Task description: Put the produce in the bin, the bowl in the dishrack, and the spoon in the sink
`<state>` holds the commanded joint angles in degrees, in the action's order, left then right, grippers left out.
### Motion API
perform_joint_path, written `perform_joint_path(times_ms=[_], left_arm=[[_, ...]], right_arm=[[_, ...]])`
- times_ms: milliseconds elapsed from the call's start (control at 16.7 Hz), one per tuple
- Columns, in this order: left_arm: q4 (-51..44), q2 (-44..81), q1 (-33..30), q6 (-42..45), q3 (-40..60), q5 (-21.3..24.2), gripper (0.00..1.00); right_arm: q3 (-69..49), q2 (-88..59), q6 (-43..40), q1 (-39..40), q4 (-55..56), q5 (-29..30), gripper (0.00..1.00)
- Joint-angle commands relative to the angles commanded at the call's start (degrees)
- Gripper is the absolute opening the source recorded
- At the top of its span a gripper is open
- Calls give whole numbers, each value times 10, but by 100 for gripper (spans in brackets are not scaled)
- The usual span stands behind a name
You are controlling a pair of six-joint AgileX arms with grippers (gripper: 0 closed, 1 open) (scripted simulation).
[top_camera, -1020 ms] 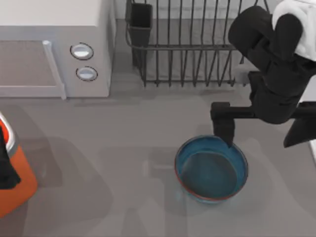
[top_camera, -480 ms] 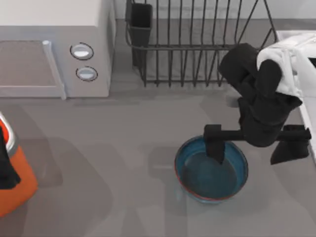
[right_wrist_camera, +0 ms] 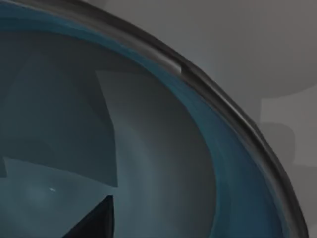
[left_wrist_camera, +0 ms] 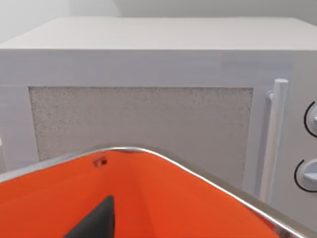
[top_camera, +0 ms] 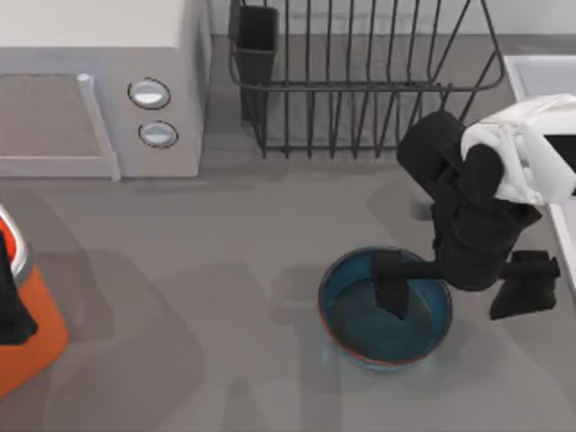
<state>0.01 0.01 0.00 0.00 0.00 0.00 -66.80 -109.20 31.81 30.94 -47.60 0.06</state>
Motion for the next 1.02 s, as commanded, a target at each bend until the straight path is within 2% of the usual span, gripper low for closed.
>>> perform_joint_path(times_ms=[780, 1020], left_arm=[[0, 0, 0, 0, 0, 0, 100], [0, 0, 0, 0, 0, 0, 100]], right_arm=[[0, 0, 0, 0, 0, 0, 2], [0, 0, 0, 0, 0, 0, 0]])
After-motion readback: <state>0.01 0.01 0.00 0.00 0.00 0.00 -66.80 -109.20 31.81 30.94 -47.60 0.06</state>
